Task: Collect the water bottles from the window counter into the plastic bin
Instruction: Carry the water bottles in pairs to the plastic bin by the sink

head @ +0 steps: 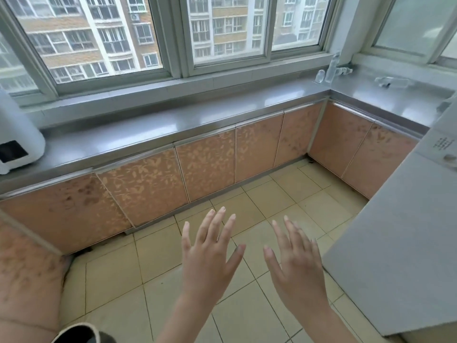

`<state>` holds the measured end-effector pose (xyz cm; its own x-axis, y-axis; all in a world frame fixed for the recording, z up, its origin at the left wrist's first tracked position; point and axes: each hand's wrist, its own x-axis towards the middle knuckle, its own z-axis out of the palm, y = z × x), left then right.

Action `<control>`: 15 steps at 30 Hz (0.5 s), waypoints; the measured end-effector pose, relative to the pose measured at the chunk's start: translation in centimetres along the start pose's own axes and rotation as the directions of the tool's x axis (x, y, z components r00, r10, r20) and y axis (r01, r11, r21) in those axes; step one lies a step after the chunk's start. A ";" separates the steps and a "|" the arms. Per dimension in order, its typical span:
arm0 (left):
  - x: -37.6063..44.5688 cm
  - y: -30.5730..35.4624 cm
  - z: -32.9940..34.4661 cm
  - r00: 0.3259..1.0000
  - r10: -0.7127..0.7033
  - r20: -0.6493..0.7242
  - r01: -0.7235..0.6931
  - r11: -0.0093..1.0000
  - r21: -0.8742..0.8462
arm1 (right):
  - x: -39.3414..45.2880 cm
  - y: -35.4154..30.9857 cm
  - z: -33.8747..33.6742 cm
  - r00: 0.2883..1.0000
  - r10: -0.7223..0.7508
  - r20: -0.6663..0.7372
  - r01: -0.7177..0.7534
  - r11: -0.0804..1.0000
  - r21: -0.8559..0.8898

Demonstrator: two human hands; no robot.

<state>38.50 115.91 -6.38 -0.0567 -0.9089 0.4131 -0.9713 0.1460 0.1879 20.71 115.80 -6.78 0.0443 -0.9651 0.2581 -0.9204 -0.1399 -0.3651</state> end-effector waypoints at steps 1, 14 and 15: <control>1.5 0.2 0.6 1.000 0.004 0.002 -0.004 1.000 -0.002 | 1.6 0.5 0.0 1.000 -0.003 -0.004 0.003 1.000 -0.008; 24.8 0.4 12.1 0.995 0.094 0.045 -0.093 0.995 -0.033 | 22.9 8.3 3.3 0.992 0.121 -0.026 -0.122 0.991 -0.060; 27.0 0.5 13.1 0.993 0.108 0.052 -0.106 0.993 -0.043 | 24.8 8.9 3.6 0.990 0.136 -0.027 -0.138 0.988 -0.067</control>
<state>33.47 86.28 -6.84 -0.1732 -0.9070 0.3840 -0.9490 0.2579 0.1813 15.00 89.81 -6.86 -0.0920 -0.9688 0.2303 -0.9418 0.0096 -0.3361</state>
